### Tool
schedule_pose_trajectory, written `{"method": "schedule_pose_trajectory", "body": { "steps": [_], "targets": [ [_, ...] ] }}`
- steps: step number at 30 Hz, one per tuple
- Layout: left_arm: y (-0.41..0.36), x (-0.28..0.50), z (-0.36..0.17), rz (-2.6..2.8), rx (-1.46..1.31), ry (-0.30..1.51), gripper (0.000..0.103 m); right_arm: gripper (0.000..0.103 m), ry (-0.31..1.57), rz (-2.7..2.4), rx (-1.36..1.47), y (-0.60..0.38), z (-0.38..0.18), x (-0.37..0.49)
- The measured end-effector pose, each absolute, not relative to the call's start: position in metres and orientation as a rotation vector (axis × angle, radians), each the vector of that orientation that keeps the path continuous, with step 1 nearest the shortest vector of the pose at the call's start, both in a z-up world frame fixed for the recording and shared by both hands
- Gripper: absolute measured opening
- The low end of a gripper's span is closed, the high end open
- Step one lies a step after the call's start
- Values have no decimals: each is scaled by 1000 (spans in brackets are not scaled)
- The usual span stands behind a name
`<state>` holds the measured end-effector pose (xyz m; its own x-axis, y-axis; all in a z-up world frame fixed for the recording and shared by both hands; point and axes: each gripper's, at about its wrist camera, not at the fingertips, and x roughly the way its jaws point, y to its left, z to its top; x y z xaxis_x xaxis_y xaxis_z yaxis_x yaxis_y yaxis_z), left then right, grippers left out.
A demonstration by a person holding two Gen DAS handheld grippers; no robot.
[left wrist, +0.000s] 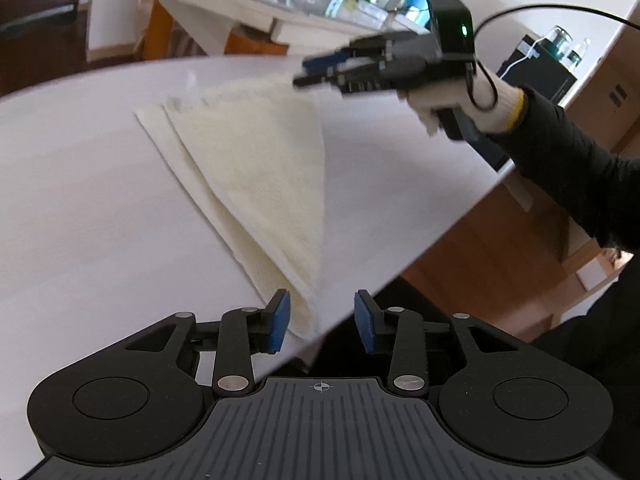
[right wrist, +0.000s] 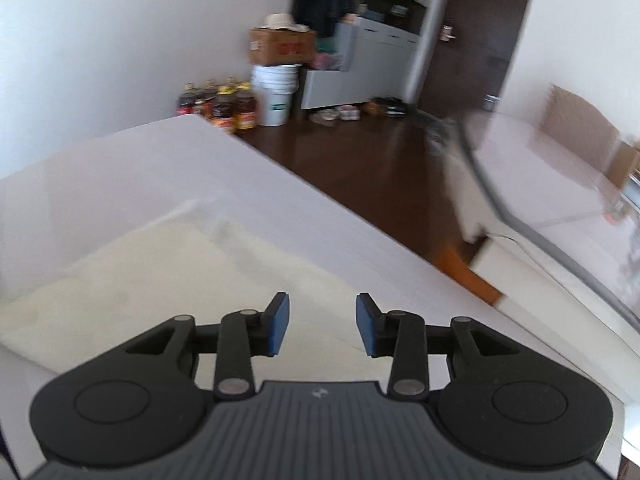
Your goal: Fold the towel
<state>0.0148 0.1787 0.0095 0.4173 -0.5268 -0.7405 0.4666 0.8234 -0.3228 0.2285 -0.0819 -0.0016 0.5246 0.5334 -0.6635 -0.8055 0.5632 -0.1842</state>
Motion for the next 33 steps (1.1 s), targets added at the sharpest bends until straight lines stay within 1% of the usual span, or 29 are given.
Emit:
{"method": "schedule_pose_trajectory", "body": {
  "steps": [2, 5, 10, 15, 16, 17, 22, 24, 25, 26, 27, 29, 33],
  "targets": [
    [181, 24, 16, -605, -27, 934, 39, 40, 582, 839, -539, -77, -5, 224],
    [186, 51, 22, -574, 21, 888, 38, 40, 584, 790, -481, -85, -8, 230],
    [184, 120, 24, -531, 94, 814, 36, 40, 582, 730, -446, -102, -6, 237],
    [176, 171, 8, -522, 145, 815, 35, 40, 584, 681, -417, -122, -5, 244],
    [174, 180, 4, -525, 155, 820, 33, 40, 584, 673, -413, -125, -6, 245],
    [173, 185, 0, -526, 160, 823, 31, 40, 585, 670, -411, -127, -6, 246],
    [169, 207, -15, -516, 190, 843, 31, 40, 591, 660, -401, -131, -10, 256],
    [168, 208, -18, -527, 197, 845, 25, 40, 589, 660, -398, -129, -11, 260],
    [166, 208, -18, -527, 211, 843, 21, 40, 590, 662, -396, -128, -12, 262],
    [165, 207, -19, -527, 226, 838, 14, 40, 588, 663, -395, -126, -12, 263],
    [163, 205, -18, -524, 245, 828, 10, 40, 584, 661, -396, -125, -13, 265],
    [162, 203, -17, -526, 264, 820, 7, 40, 584, 667, -391, -123, -13, 269],
    [159, 199, -14, -526, 292, 790, 5, 38, 582, 666, -363, -122, -11, 279]
  ]
}}
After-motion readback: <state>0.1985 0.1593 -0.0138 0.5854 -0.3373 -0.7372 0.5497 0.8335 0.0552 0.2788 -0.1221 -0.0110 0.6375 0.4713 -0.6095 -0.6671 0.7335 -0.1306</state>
